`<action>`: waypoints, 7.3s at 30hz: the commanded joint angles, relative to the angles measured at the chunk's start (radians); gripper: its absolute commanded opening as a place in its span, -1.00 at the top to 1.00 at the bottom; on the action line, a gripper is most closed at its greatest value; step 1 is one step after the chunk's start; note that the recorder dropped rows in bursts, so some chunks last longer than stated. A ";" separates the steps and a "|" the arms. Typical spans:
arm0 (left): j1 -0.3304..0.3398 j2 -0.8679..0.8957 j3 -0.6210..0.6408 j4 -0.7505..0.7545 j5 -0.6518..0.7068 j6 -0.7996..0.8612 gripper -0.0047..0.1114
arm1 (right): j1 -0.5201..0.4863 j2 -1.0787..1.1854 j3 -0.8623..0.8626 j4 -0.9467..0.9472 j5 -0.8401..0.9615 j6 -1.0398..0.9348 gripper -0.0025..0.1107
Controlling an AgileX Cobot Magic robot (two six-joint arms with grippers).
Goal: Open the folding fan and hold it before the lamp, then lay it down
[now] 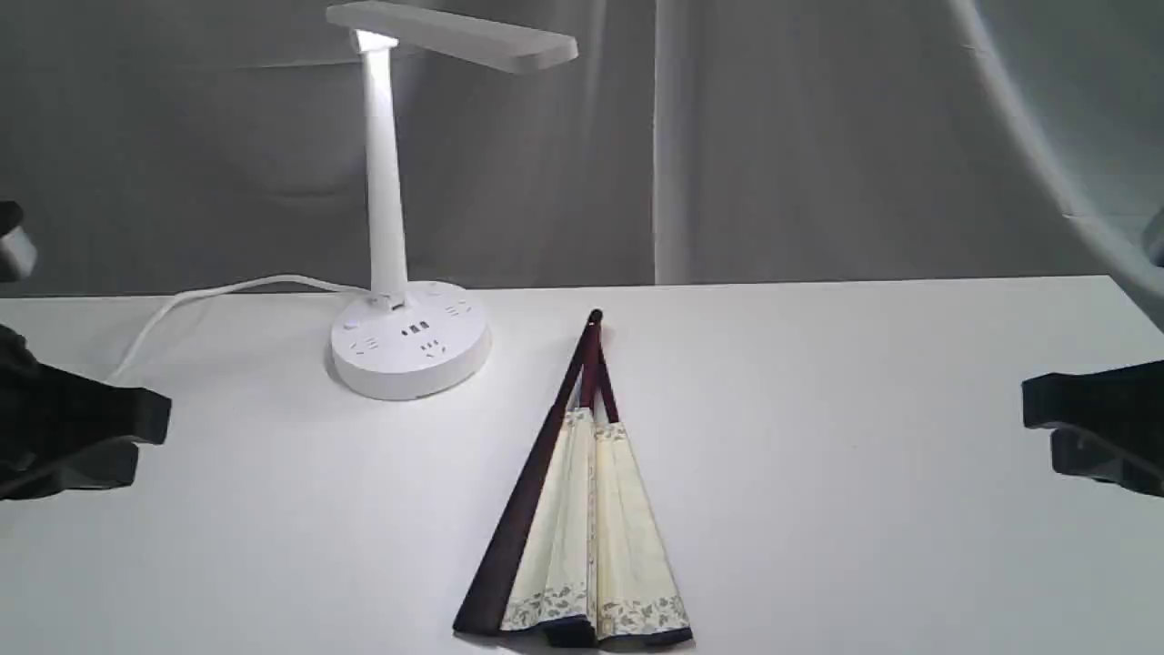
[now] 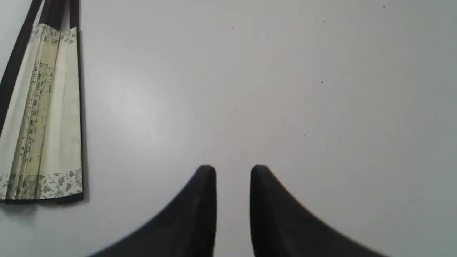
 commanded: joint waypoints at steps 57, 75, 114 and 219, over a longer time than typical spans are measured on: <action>-0.143 0.658 -0.395 -0.693 -0.085 0.743 0.03 | 0.084 0.148 -0.006 0.251 -0.032 -0.257 0.61; -0.089 0.869 -0.397 -1.396 0.052 1.327 0.03 | 0.084 0.148 -0.006 0.251 0.000 -0.257 0.61; -0.132 0.934 -0.431 -1.415 0.051 1.368 0.10 | 0.084 0.148 -0.006 0.251 0.011 -0.270 0.61; -0.073 0.733 -0.476 -1.415 0.565 0.854 0.92 | 0.327 0.122 0.383 -0.769 -1.223 1.231 0.58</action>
